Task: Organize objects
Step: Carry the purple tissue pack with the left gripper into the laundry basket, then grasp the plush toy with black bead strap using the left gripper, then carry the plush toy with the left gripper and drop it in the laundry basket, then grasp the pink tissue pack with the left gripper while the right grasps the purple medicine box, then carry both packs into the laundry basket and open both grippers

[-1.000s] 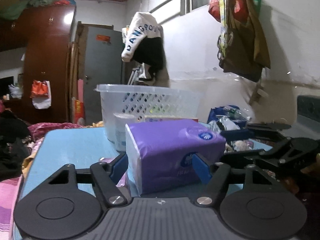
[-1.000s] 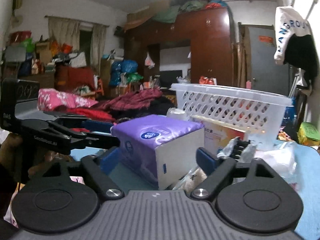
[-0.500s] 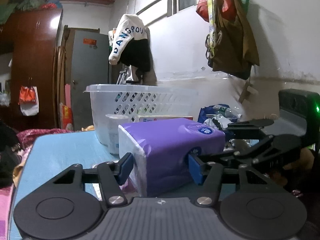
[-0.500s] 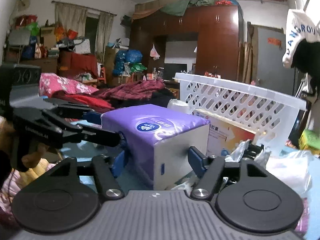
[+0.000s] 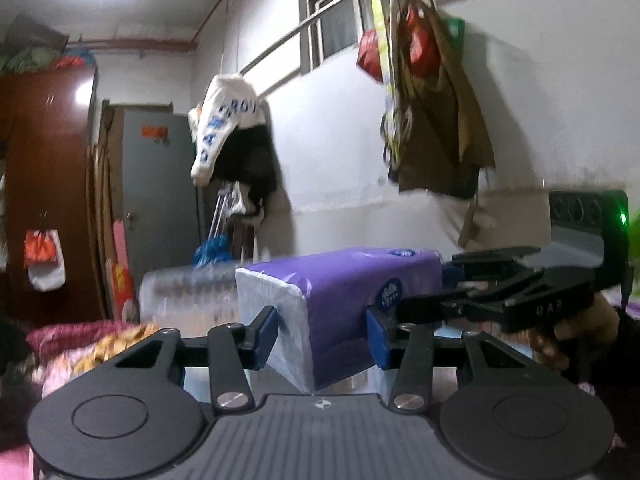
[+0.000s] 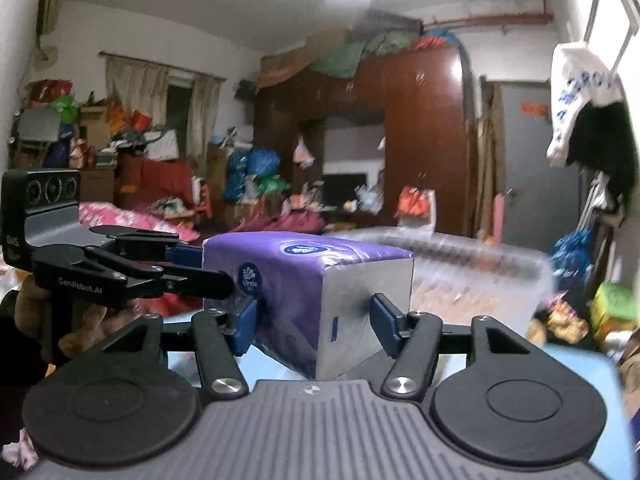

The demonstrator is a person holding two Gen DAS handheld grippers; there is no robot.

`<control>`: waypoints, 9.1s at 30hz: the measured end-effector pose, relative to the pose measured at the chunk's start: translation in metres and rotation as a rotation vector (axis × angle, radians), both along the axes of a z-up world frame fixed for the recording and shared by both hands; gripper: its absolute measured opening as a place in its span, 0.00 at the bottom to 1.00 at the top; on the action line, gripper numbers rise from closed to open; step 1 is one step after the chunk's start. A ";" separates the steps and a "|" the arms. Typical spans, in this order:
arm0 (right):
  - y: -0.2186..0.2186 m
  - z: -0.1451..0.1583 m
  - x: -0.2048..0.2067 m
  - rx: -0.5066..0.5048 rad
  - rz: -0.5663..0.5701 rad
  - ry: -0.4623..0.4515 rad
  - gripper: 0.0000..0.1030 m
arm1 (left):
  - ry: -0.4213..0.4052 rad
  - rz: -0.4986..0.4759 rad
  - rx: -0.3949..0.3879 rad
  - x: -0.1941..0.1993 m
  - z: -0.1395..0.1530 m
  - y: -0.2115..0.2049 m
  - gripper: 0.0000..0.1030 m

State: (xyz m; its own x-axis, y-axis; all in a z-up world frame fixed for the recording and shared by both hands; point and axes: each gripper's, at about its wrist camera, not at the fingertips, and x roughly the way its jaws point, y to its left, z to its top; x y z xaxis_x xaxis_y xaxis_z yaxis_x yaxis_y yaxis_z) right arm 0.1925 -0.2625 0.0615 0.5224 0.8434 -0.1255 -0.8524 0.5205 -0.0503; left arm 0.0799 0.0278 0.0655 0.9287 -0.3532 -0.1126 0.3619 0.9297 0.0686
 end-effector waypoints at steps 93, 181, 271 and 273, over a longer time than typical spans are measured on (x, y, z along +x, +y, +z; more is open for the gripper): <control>-0.049 -0.097 -0.007 -0.079 -0.147 0.197 0.36 | 0.288 -0.064 -0.124 0.025 -0.119 -0.055 0.51; -0.071 -0.083 0.005 0.047 -0.515 0.209 1.00 | 0.075 0.525 -0.054 -0.044 -0.069 0.032 1.00; 0.057 0.008 0.175 -0.206 -0.375 0.311 0.55 | 0.390 0.375 -0.088 0.238 0.013 0.004 0.47; 0.058 0.011 0.173 -0.205 -0.382 0.304 0.57 | 0.379 0.383 -0.088 0.237 0.013 0.005 0.52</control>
State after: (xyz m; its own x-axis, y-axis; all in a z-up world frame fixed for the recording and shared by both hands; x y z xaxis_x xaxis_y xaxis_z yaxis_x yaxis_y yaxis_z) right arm 0.3651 -0.2044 0.0721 0.7022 0.5421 -0.4615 -0.5958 0.8023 0.0360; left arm 0.3169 0.0325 0.0787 0.8928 -0.0205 -0.4500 -0.0199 0.9962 -0.0849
